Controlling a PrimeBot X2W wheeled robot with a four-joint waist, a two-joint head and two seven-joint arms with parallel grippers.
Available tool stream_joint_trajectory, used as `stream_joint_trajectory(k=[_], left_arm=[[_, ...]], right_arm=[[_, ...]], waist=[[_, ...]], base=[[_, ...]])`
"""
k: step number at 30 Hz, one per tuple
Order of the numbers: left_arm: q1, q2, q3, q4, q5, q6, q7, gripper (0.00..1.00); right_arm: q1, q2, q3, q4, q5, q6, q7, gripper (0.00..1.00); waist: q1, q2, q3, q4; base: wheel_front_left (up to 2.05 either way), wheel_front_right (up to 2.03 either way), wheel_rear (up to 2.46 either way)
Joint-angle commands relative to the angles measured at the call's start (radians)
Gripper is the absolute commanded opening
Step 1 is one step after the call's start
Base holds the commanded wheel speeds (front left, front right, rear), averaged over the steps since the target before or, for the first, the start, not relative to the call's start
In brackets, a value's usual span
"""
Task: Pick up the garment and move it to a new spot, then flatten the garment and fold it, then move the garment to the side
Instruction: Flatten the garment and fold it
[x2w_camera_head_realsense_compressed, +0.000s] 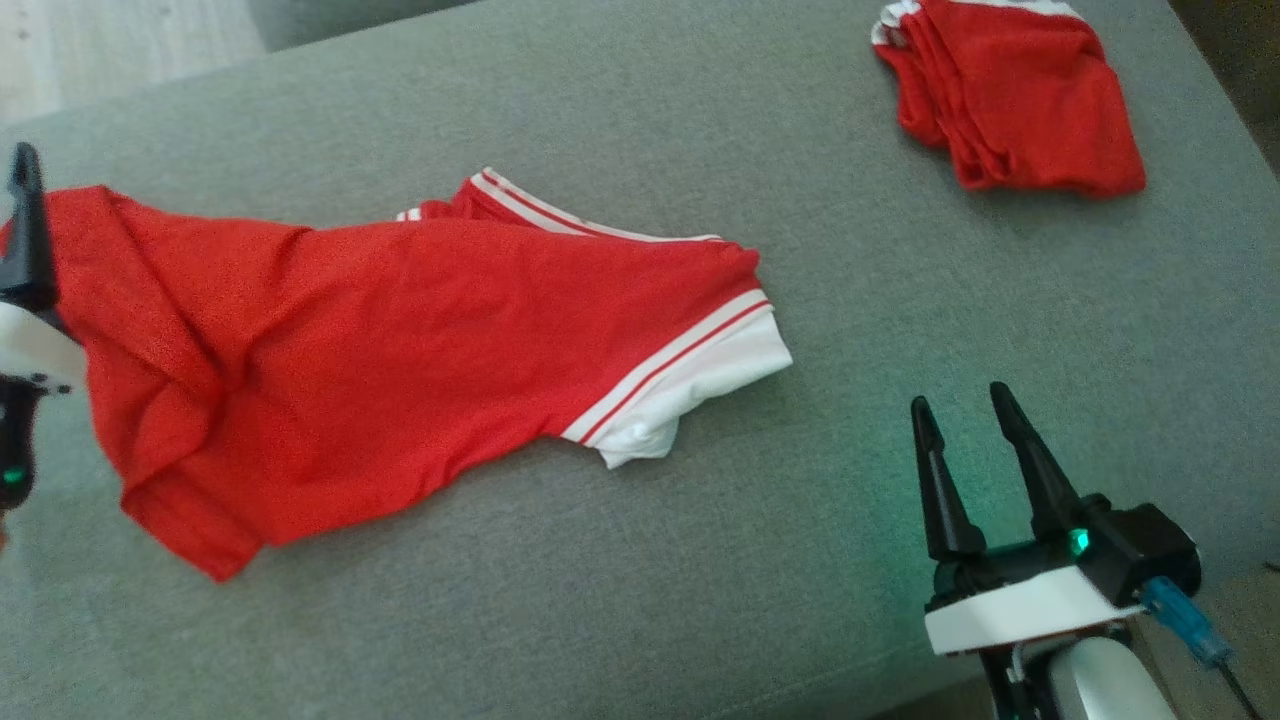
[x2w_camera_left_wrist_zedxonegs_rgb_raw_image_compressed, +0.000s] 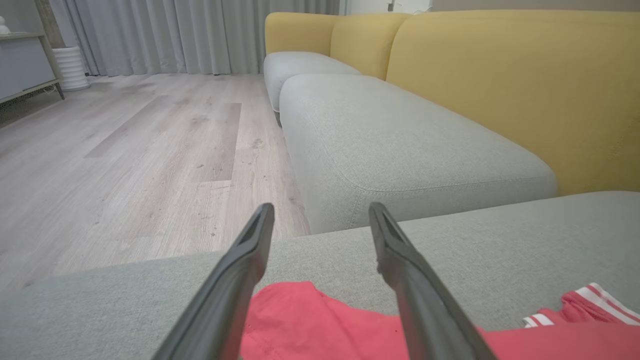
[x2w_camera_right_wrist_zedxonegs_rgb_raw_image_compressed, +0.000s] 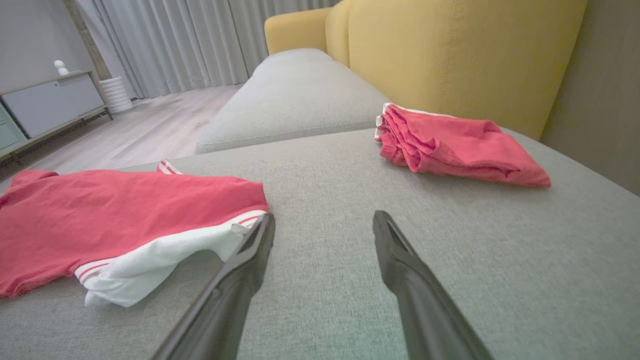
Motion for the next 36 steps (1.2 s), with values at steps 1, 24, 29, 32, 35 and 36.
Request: stream_joint_trajectory(k=[1, 24, 29, 32, 35, 36], left_arm=[[-0.019, 0.047, 0.035, -0.019, 0.014, -0.003, -0.014, 1.0], [0.547, -0.059, -0.031, -0.584, 0.048, 0.139, 0.064, 1.0], [0.489, -0.053, -0.084, -0.502, 0.098, 0.107, 0.115, 1.0], [0.459, -0.042, -0.105, -0.438, 0.125, 0.096, 0.139, 1.0], [0.443, -0.035, -0.122, -0.373, 0.137, 0.088, 0.167, 1.0], [0.439, -0.035, -0.123, -0.357, 0.141, 0.09, 0.166, 1.0]], right_arm=[[-0.008, -0.009, 0.015, -0.028, 0.007, 0.007, -0.011, 1.0], [0.018, -0.009, -0.017, -0.013, -0.017, 0.007, -0.011, 1.0], [0.013, -0.009, -0.011, -0.011, -0.022, 0.007, -0.011, 1.0], [0.01, -0.009, -0.011, -0.012, -0.02, 0.007, -0.011, 1.0], [0.009, -0.009, -0.015, -0.01, -0.017, 0.007, -0.011, 1.0], [0.008, -0.009, -0.016, -0.009, -0.015, 0.007, -0.011, 1.0]], waist=[[0.0, 0.0, -0.019, 0.018], [0.0, 0.0, -0.08, 0.19], [0.0, 0.0, -0.061, 0.175], [0.0, 0.0, -0.047, 0.162], [0.0, 0.0, -0.042, 0.149], [0.0, 0.0, -0.041, 0.146]], base=[[0.0, 0.0, 0.0], [0.0, 0.0, 0.0], [0.0, 0.0, 0.0], [0.0, 0.0, 0.0], [0.0, 0.0, 0.0], [0.0, 0.0, 0.0]])
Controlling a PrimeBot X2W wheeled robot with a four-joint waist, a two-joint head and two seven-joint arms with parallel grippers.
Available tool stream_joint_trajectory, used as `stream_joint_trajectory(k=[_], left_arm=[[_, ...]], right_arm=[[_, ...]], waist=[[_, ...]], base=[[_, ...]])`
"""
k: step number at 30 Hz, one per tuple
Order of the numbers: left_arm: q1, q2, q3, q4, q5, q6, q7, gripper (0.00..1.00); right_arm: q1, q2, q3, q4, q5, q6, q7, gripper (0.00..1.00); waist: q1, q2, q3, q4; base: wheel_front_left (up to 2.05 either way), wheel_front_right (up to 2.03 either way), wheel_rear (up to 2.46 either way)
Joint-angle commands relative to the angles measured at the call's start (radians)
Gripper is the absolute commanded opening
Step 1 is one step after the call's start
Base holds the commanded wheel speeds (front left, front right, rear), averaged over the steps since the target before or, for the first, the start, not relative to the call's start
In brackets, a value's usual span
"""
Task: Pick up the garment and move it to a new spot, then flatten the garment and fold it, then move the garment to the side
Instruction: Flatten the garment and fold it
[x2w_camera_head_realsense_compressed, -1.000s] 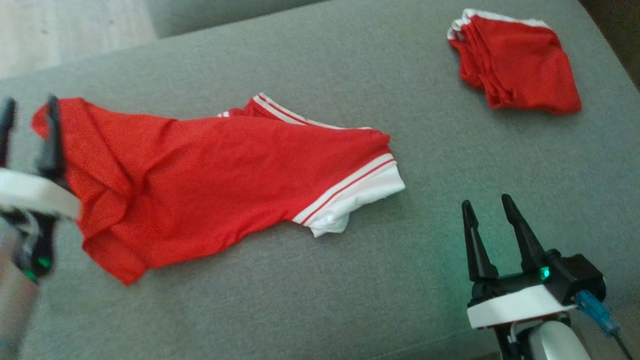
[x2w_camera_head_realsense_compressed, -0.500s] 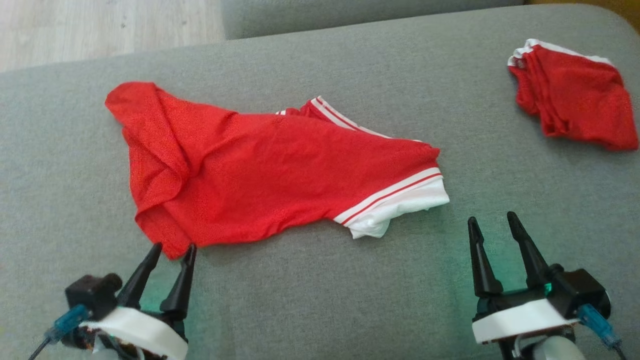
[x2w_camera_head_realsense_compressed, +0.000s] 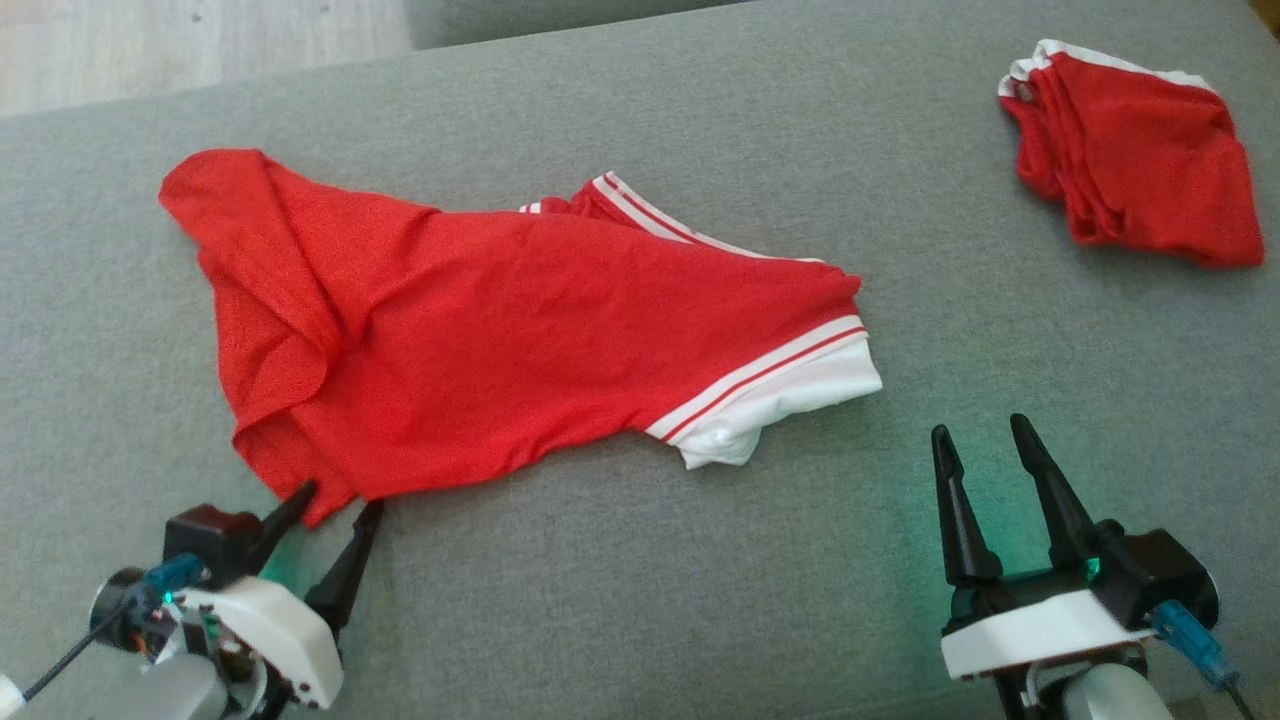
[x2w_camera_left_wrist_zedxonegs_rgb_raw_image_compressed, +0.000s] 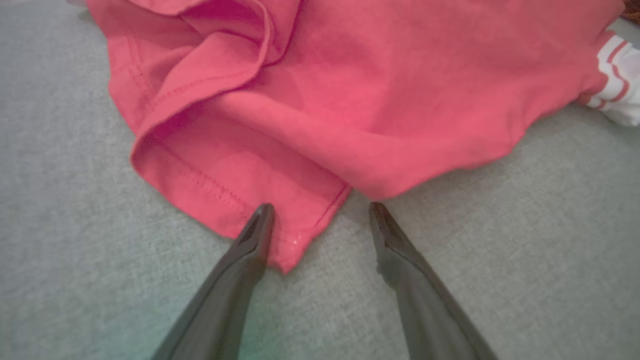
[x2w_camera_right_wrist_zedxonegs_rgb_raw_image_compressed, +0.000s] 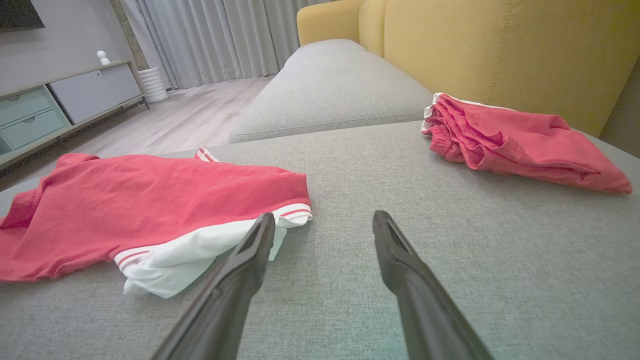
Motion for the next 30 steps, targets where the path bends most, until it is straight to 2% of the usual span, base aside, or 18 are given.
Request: stream_joint_trajectory(k=[1, 5, 6, 7, 8, 13, 16, 19, 24, 25, 26, 28, 30], left_arm=[[-0.038, 0.04, 0.034, 0.014, 0.008, 0.007, 0.003, 1.0], [-0.035, 0.05, 0.017, 0.057, 0.022, 0.006, 0.013, 1.0], [-0.033, 0.054, 0.006, 0.064, 0.028, 0.0, 0.022, 0.87], [-0.03, 0.055, 0.001, 0.07, 0.027, -0.005, 0.03, 0.34], [-0.027, 0.055, -0.003, 0.074, 0.022, -0.012, 0.036, 0.0], [-0.022, 0.076, -0.015, 0.074, 0.02, -0.04, 0.048, 0.0], [0.002, 0.108, -0.013, 0.014, 0.003, -0.042, 0.068, 0.0], [0.059, 0.166, 0.005, -0.094, -0.031, -0.013, 0.094, 0.0], [0.182, 0.266, 0.061, -0.257, -0.102, 0.091, 0.116, 0.0], [0.205, 0.274, 0.078, -0.276, -0.122, 0.116, 0.109, 0.38], [0.226, 0.281, 0.087, -0.296, -0.136, 0.134, 0.107, 1.0], [0.245, 0.287, 0.09, -0.318, -0.146, 0.144, 0.106, 1.0], [0.289, 0.298, 0.108, -0.375, -0.17, 0.191, 0.1, 1.0]], right_arm=[[-0.033, -0.009, 0.021, -0.025, -0.001, 0.007, -0.011, 1.0], [-0.032, -0.009, 0.021, -0.026, 0.004, 0.007, -0.011, 1.0], [-0.031, -0.009, 0.02, -0.026, 0.004, 0.007, -0.011, 1.0], [-0.029, -0.009, 0.018, -0.026, 0.005, 0.007, -0.011, 1.0], [-0.027, -0.009, 0.016, -0.025, 0.006, 0.007, -0.011, 1.0], [-0.021, -0.009, 0.014, -0.021, 0.009, 0.007, -0.011, 1.0], [-0.018, -0.009, 0.017, -0.019, 0.009, 0.007, -0.011, 1.0], [-0.011, -0.009, 0.013, -0.022, 0.009, 0.007, -0.011, 1.0], [0.001, -0.009, 0.007, -0.024, 0.01, 0.007, -0.011, 1.0], [0.001, -0.009, 0.007, -0.023, 0.01, 0.007, -0.011, 1.0], [0.0, -0.009, 0.007, -0.022, 0.01, 0.007, -0.011, 1.0], [-0.001, -0.009, 0.007, -0.021, 0.01, 0.007, -0.011, 1.0], [-0.003, -0.009, 0.01, -0.019, 0.008, 0.007, -0.011, 1.0]], waist=[[0.0, 0.0, 0.002, -0.006], [0.0, 0.0, 0.002, -0.012], [0.0, 0.0, 0.001, -0.012], [0.0, 0.0, -0.001, -0.011], [0.0, 0.0, -0.002, -0.009], [0.0, 0.0, -0.018, 0.008], [0.0, 0.0, -0.031, 0.013], [0.0, 0.0, -0.038, 0.017], [0.0, 0.0, -0.042, 0.022], [0.0, 0.0, -0.043, 0.021], [0.0, 0.0, -0.044, 0.021], [0.0, 0.0, -0.046, 0.019], [0.0, 0.0, -0.053, 0.014]], base=[[0.0, 0.0, 0.0], [0.0, 0.0, 0.0], [0.0, 0.0, 0.0], [0.0, 0.0, 0.0], [0.0, 0.0, 0.0], [0.0, 0.0, 0.0], [0.0, 0.0, 0.0], [0.0, 0.0, 0.0], [0.0, 0.0, 0.0], [0.0, 0.0, 0.0], [0.0, 0.0, 0.0], [0.0, 0.0, 0.0], [0.0, 0.0, 0.0]])
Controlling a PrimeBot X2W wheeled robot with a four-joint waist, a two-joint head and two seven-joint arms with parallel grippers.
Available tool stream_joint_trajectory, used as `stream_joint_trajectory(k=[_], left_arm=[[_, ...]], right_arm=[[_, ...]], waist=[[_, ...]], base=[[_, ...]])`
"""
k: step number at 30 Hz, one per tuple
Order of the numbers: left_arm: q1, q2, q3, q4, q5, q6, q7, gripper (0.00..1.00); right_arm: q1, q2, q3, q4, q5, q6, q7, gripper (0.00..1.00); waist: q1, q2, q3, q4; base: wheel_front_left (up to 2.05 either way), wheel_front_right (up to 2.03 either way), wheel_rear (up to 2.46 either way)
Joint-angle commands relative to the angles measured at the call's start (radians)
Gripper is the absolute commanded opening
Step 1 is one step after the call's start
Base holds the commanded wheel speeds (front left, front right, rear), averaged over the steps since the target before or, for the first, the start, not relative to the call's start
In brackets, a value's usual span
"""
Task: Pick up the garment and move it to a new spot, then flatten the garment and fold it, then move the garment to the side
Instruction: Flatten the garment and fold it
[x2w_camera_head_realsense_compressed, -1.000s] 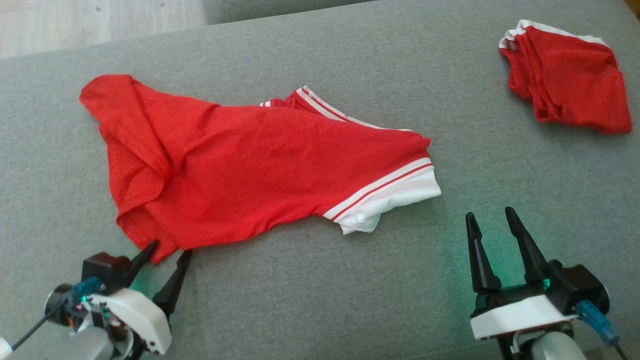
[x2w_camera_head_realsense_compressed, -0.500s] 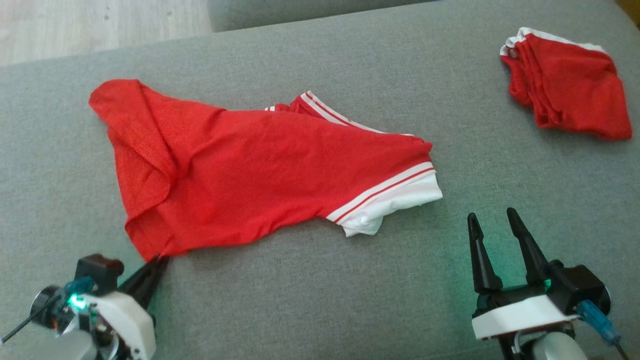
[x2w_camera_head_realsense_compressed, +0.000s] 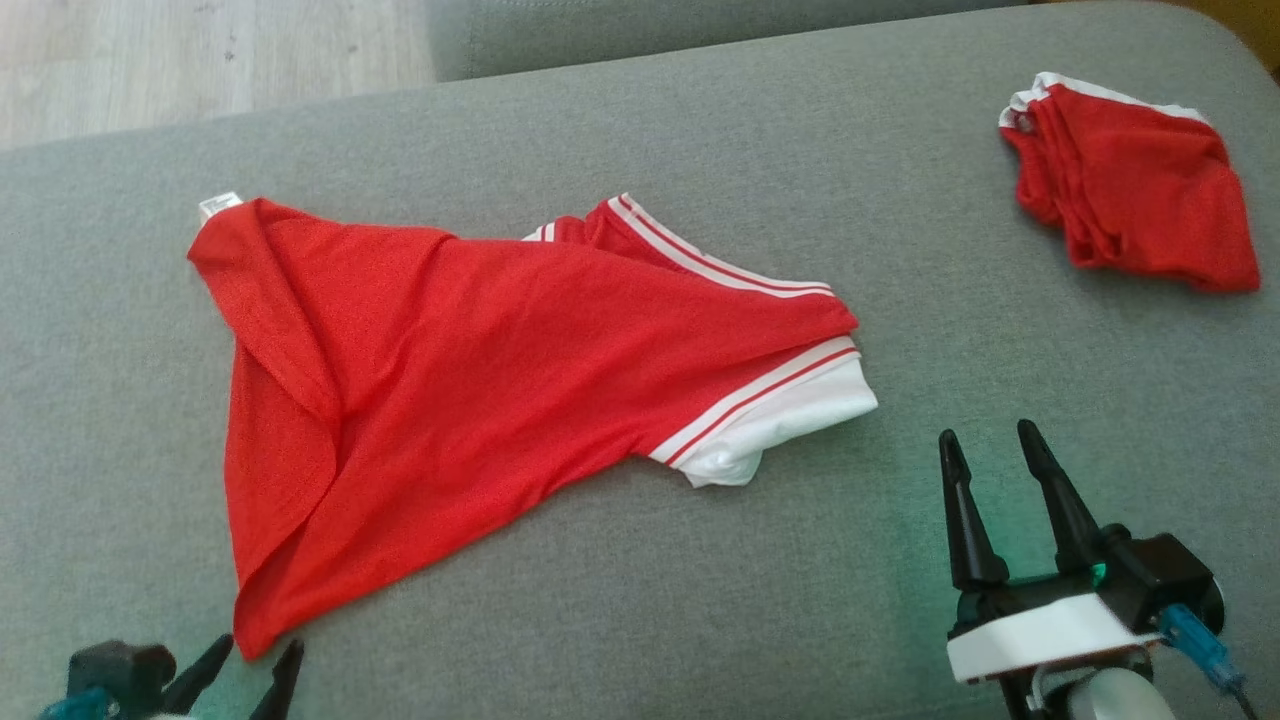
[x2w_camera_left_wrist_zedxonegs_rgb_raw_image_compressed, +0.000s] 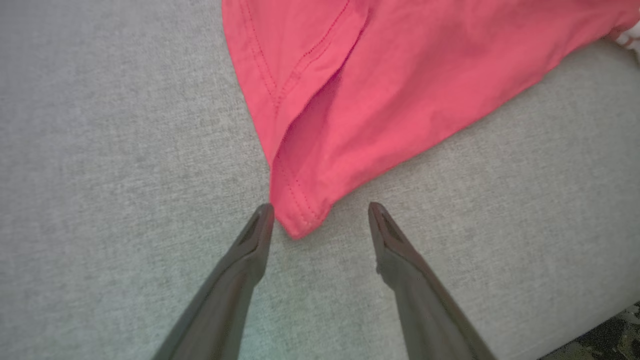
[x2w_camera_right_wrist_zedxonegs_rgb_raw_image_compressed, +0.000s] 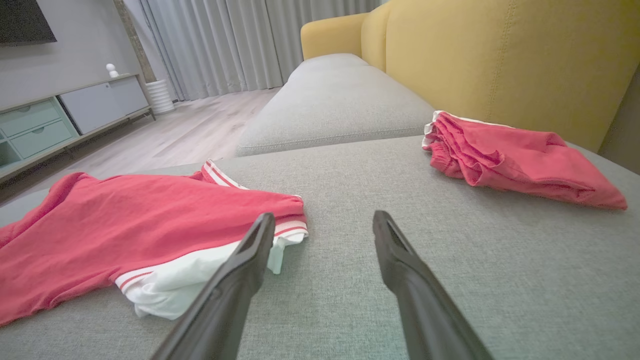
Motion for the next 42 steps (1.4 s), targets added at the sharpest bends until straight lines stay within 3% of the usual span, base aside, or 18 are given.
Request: stream_joint_trajectory(k=[1, 6, 12, 15, 19, 25, 29, 36, 40, 41, 42], left_arm=[[-0.031, 0.05, 0.051, -0.027, -0.001, 0.011, -0.014, 1.0], [-0.01, 0.038, 0.085, -0.133, 0.001, 0.091, -0.057, 1.0], [-0.023, -0.018, 0.101, -0.207, 0.047, 0.136, -0.152, 1.0], [-0.035, -0.076, 0.122, -0.219, 0.084, 0.144, -0.248, 1.0], [-0.04, -0.152, 0.149, -0.201, 0.14, 0.138, -0.29, 1.0], [-0.03, -0.294, 0.256, -0.168, 0.262, 0.08, -0.296, 1.0], [0.0, -0.385, 0.336, -0.142, 0.339, 0.005, -0.296, 1.0], [0.031, -0.497, 0.444, -0.076, 0.426, -0.114, -0.296, 1.0], [0.036, -0.545, 0.486, -0.046, 0.465, -0.161, -0.296, 1.0], [0.037, -0.555, 0.497, -0.04, 0.476, -0.171, -0.296, 1.0], [0.037, -0.555, 0.497, -0.04, 0.476, -0.171, -0.296, 1.0]], right_arm=[[-0.01, -0.009, 0.022, -0.028, 0.001, 0.007, -0.011, 1.0], [-0.004, -0.009, 0.016, -0.019, -0.003, 0.007, -0.011, 1.0], [-0.015, -0.009, 0.051, 0.032, 0.02, 0.007, -0.011, 1.0], [-0.037, -0.009, 0.079, 0.078, 0.018, 0.007, -0.011, 1.0], [-0.084, -0.009, 0.1, 0.141, -0.005, 0.007, -0.011, 1.0], [-0.172, -0.009, 0.096, 0.258, -0.049, 0.007, -0.011, 1.0], [-0.228, -0.009, 0.087, 0.354, -0.059, 0.007, 0.001, 1.0], [-0.308, -0.009, 0.062, 0.465, -0.092, 0.007, 0.001, 1.0], [-0.338, -0.009, 0.08, 0.506, -0.097, 0.007, -0.002, 1.0], [-0.343, -0.009, 0.091, 0.517, -0.091, 0.007, 0.001, 0.49], [-0.343, -0.009, 0.091, 0.517, -0.091, 0.007, 0.001, 0.49]], waist=[[0.0, 0.0, -0.003, -0.003], [0.0, 0.0, -0.014, -0.012], [0.0, 0.0, -0.016, -0.013], [0.0, 0.0, -0.014, 0.002], [0.0, 0.0, -0.011, 0.034], [0.0, 0.0, -0.001, 0.093], [0.0, 0.0, 0.001, 0.13], [0.0, 0.0, 0.008, 0.169], [0.0, 0.0, 0.009, 0.177], [0.0, 0.0, 0.009, 0.177], [0.0, 0.0, 0.009, 0.177]], base=[[0.0, 0.0, 0.0], [0.0, 0.0, 0.0], [0.0, 0.0, 0.0], [0.0, 0.0, 0.0], [0.0, 0.0, 0.0], [0.0, 0.0, 0.0], [0.0, 0.0, 0.0], [0.0, 0.0, 0.0], [0.0, 0.0, 0.0], [0.0, 0.0, 0.0], [0.0, 0.0, 0.0]])
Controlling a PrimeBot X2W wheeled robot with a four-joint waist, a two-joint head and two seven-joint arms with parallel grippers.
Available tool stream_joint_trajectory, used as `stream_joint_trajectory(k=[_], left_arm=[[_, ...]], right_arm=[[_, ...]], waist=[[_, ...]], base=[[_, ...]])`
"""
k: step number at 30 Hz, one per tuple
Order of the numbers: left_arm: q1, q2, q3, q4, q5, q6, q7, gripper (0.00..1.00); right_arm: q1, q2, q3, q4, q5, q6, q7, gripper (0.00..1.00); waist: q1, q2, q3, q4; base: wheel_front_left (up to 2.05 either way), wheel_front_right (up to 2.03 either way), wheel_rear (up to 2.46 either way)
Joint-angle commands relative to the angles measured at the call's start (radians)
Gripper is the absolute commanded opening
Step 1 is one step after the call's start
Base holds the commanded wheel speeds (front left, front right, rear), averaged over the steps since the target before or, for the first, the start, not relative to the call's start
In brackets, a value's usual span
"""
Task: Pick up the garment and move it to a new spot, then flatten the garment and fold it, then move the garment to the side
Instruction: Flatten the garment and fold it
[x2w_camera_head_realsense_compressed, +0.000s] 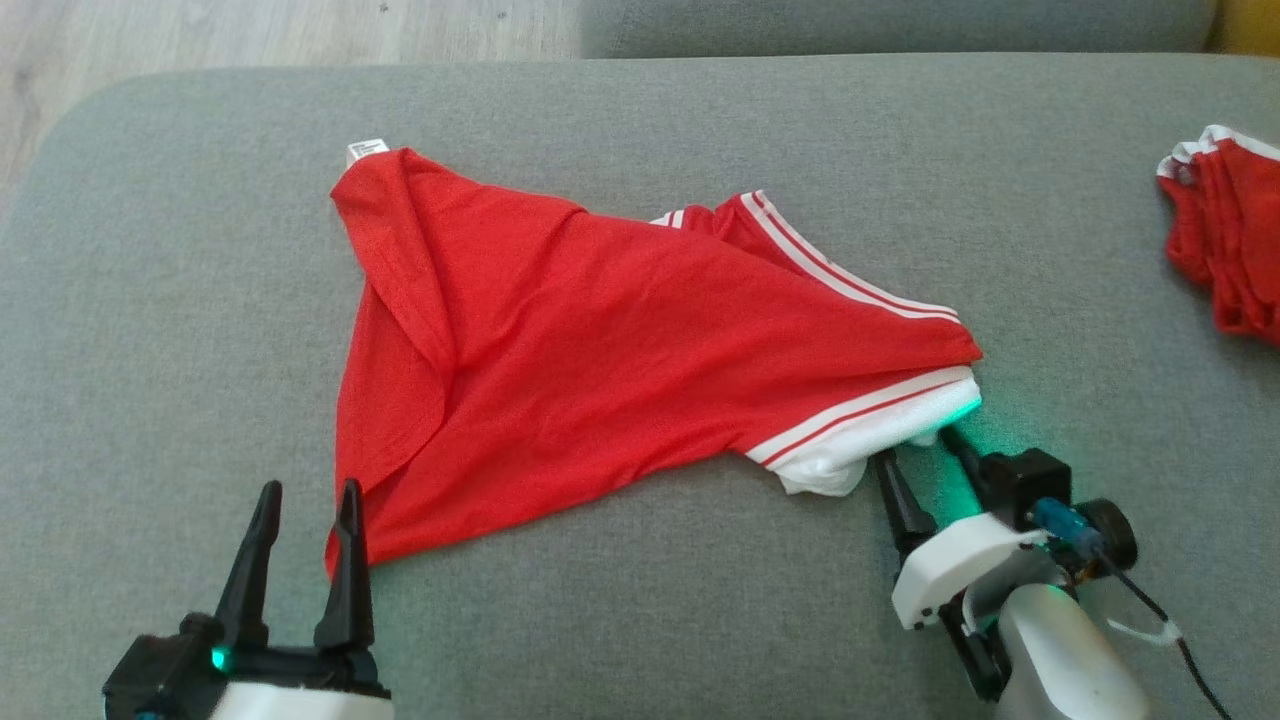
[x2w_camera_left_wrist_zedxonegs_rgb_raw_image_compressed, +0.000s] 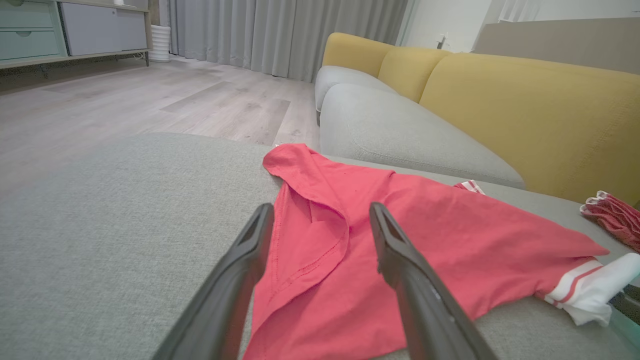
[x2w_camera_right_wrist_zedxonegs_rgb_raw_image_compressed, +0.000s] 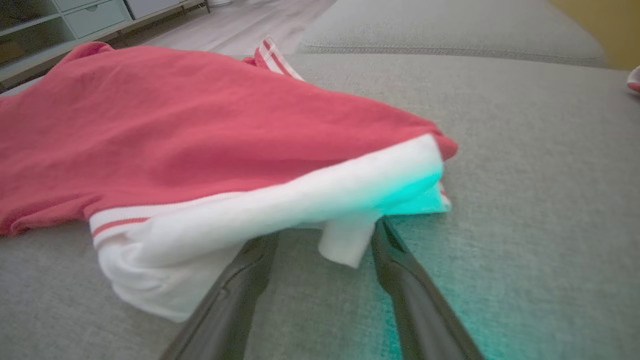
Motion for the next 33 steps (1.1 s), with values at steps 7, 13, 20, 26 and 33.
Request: stream_joint_trajectory(k=[7, 13, 20, 26, 33], left_arm=[[0.001, -0.054, 0.114, 0.005, 0.054, -0.052, -0.009, 1.0], [0.01, -0.097, 0.154, 0.029, 0.091, -0.089, -0.009, 1.0], [0.01, -0.135, 0.184, 0.048, 0.12, -0.118, -0.009, 1.0], [0.009, -0.156, 0.202, 0.066, 0.135, -0.133, -0.009, 1.0], [0.016, -0.17, 0.209, 0.083, 0.149, -0.143, -0.009, 1.0]], right_arm=[[-0.024, -0.003, 0.076, -0.028, 0.084, 0.007, 0.07, 0.0], [0.023, -0.003, 0.085, -0.172, 0.17, 0.007, 0.223, 0.0], [0.16, -0.032, 0.015, -0.476, 0.246, 0.007, 0.467, 0.0], [0.295, -0.034, -0.032, -0.695, 0.288, 0.007, 0.614, 0.0], [0.402, -0.009, -0.138, -0.779, 0.321, 0.007, 0.723, 0.0]], waist=[[0.0, 0.0, -0.003, -0.03], [0.0, 0.0, -0.011, -0.066], [0.0, 0.0, -0.012, -0.08], [0.0, 0.0, -0.014, -0.075], [0.0, 0.0, -0.024, -0.075]], base=[[0.0, 0.0, 0.0], [0.0, 0.0, 0.0], [0.0, 0.0, 0.0], [0.0, 0.0, 0.0], [0.0, 0.0, 0.0]])
